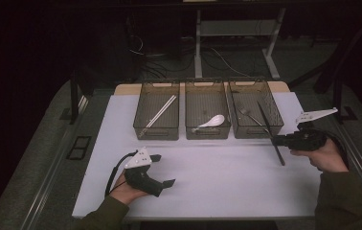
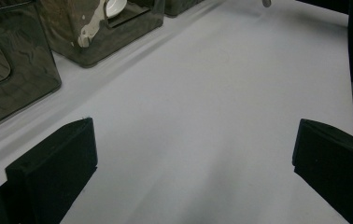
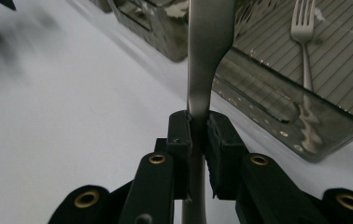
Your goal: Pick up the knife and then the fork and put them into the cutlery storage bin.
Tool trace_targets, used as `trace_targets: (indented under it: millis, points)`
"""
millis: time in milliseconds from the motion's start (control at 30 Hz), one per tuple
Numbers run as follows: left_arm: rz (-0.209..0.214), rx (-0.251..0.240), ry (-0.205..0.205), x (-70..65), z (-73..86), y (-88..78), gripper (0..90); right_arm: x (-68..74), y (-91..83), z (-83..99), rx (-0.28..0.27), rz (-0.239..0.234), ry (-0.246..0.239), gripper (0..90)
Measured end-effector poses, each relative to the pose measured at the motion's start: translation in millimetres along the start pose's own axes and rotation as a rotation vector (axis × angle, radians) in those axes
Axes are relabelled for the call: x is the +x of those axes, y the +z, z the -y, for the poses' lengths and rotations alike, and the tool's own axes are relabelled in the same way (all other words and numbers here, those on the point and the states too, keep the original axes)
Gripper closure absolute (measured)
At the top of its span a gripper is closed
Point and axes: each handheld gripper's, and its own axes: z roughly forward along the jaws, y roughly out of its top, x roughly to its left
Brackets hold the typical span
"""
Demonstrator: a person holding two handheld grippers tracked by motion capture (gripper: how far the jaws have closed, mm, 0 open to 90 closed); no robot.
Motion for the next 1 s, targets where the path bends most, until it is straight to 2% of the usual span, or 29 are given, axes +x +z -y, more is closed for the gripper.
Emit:
trace_targets:
  millis: [133, 233, 533, 667, 833, 1000]
  points:
    - [0.0, -0.003, 0.001, 0.9, 0.3, 0.2, 0.0, -1.6, -5.7, -1.8, -0.056, 0.011, 0.025, 80.2]
    - [0.003, -0.006, 0.005, 1.3, 0.9, 0.5, 0.0, -3.6, -10.9, -5.4, -0.096, 0.032, 0.025, 80.2]
    - [0.005, -0.007, 0.006, 2.2, 1.9, 0.3, 0.0, -2.7, -20.5, -25.3, -0.168, 0.083, 0.031, 80.1]
    - [0.007, -0.003, 0.007, 1.4, 1.6, 0.2, 0.0, -2.7, -22.6, -38.4, -0.181, 0.094, 0.022, 80.1]
    - [0.008, -0.005, 0.008, 1.4, 1.4, -0.1, 0.0, -3.6, -26.4, -57.7, -0.201, 0.13, 0.011, 80.1]
    - [0.009, -0.005, 0.008, 1.1, 1.3, 0.2, 0.0, -10.1, -23.4, -77.2, -0.214, 0.161, 0.013, 80.1]
